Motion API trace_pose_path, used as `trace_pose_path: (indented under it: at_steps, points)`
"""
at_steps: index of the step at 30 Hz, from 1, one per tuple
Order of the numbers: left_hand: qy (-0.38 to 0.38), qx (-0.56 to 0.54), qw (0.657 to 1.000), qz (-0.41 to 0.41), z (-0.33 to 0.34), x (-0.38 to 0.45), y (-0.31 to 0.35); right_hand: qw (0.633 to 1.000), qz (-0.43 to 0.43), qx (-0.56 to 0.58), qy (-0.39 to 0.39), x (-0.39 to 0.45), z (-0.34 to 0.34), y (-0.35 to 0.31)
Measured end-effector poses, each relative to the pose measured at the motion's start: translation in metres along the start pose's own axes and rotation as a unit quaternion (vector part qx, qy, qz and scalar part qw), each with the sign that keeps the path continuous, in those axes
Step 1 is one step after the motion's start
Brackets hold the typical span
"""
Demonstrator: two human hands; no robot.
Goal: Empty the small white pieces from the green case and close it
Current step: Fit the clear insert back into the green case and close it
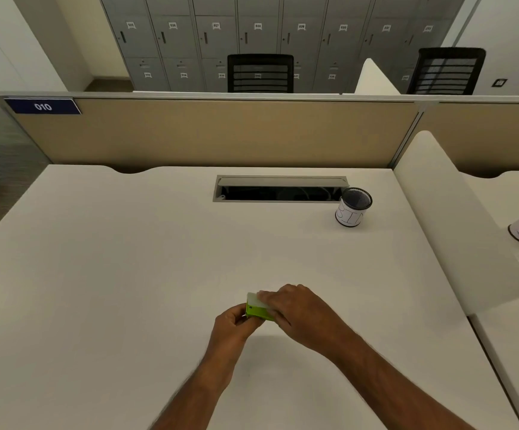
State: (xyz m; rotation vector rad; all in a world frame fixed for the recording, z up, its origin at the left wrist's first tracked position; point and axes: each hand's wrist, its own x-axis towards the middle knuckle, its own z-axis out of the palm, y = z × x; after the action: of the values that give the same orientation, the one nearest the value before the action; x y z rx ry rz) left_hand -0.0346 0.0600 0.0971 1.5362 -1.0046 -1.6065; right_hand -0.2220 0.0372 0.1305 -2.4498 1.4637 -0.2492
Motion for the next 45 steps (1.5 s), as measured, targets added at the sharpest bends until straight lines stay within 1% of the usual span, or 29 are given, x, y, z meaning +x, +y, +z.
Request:
trace_pose_path:
  at_steps: [4,7,9,13,16,19,22,24,26,27,29,31,35,39,42,43,45]
  points:
    - [-0.004,-0.001,1.000,0.000,0.000,0.002,-0.001,0.999,-0.028,-0.017,0.001,-0.001,0.000,-0.004]
    - [-0.003,0.000,1.000,-0.003,-0.002,0.004,-0.003,0.998,-0.051,-0.019,0.019,-0.005,-0.002,-0.009]
    - [-0.009,-0.005,1.000,-0.003,-0.004,0.006,-0.003,0.999,-0.045,-0.018,0.015,-0.006,0.000,-0.010]
    - [-0.022,-0.021,0.999,-0.010,-0.006,0.009,-0.002,0.998,-0.037,-0.052,0.003,-0.008,0.017,-0.006]
    - [-0.028,-0.039,0.999,-0.025,-0.005,0.010,-0.002,0.997,-0.046,-0.049,0.022,-0.011,0.018,-0.008]
    - [-0.025,-0.037,0.998,-0.037,-0.004,0.011,-0.002,0.995,-0.059,-0.077,0.023,-0.011,0.017,-0.010]
    - [-0.064,-0.045,0.996,-0.048,-0.004,0.011,-0.001,0.994,-0.058,-0.073,0.051,-0.012,0.023,-0.002]
    - [-0.083,-0.056,0.994,-0.051,-0.006,0.013,0.000,0.994,-0.059,-0.053,0.076,-0.011,0.023,0.005]
    - [-0.079,-0.056,0.994,-0.048,-0.008,0.015,0.001,0.995,-0.045,-0.032,0.081,-0.012,0.023,0.010]
    - [-0.077,-0.027,0.996,-0.031,-0.008,0.013,0.004,0.996,-0.032,-0.022,0.079,-0.012,0.022,0.012]
    - [-0.081,0.070,0.994,0.014,-0.008,0.013,0.008,0.997,-0.010,0.008,0.074,-0.012,0.022,0.016]
    - [-0.084,0.115,0.989,0.045,-0.010,0.017,0.008,0.997,0.009,0.029,0.072,-0.012,0.022,0.019]
    - [-0.058,0.129,0.986,0.083,-0.015,0.026,0.009,0.996,0.048,0.053,0.051,-0.010,0.020,0.021]
    - [-0.052,0.134,0.986,0.081,-0.015,0.029,0.010,0.990,0.087,0.110,0.010,-0.004,0.012,0.023]
    - [-0.058,0.109,0.990,0.068,-0.012,0.029,0.009,0.977,0.110,0.185,0.006,-0.002,0.005,0.026]
    - [-0.058,0.098,0.991,0.064,-0.011,0.028,0.009,0.966,0.128,0.226,0.002,-0.001,0.005,0.028]
    - [-0.061,0.075,0.994,0.050,-0.008,0.028,0.008,0.928,0.173,0.329,-0.004,0.000,0.008,0.032]
